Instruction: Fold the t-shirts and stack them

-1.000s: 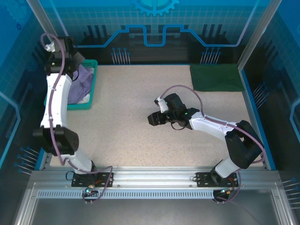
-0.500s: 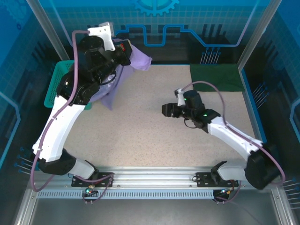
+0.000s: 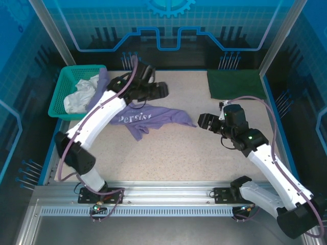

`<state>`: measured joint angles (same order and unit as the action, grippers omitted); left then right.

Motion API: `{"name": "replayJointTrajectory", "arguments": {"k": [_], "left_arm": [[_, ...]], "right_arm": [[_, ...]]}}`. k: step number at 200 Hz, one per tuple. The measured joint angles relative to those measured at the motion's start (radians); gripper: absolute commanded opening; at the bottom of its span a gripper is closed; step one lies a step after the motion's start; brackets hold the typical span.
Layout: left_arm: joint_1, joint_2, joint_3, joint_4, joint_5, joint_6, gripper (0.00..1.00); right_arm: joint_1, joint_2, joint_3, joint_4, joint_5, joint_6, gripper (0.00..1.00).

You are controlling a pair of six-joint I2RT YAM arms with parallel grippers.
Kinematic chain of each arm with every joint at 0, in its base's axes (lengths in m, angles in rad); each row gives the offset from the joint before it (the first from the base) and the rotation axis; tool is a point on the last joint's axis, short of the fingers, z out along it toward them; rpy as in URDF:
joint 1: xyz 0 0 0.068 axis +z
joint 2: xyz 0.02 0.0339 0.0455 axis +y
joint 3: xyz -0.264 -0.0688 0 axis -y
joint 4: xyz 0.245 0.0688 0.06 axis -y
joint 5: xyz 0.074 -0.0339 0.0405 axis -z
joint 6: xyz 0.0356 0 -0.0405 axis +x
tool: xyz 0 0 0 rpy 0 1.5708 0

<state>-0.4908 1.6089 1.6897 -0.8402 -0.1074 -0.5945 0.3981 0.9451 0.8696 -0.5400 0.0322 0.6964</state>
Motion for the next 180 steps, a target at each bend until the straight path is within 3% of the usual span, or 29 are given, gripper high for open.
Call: {"name": "replayJointTrajectory", "arguments": {"k": [24,53,95,146,180], "left_arm": [[0.108,-0.268,-0.313,0.034,-0.059,-0.084,0.64],[0.109,-0.445,-0.584,0.085,-0.036,-0.197,0.65],[0.105,-0.352,-0.864,0.193,0.035,-0.308,0.69],[0.125,-0.156,-0.906,0.406,0.099,-0.38,0.68],[0.133,-0.076,-0.911,0.494,0.105,-0.407,0.6]], "right_arm": [[0.004,0.119,0.013,-0.041,-0.051,-0.007,0.8],[0.05,0.33,0.112,-0.081,-0.07,-0.043,0.8],[0.034,0.604,0.298,-0.089,-0.056,-0.063,0.74],[-0.044,0.861,0.443,-0.09,-0.124,-0.077,0.67],[-0.043,0.945,0.494,-0.104,-0.148,-0.096,0.63]]}}
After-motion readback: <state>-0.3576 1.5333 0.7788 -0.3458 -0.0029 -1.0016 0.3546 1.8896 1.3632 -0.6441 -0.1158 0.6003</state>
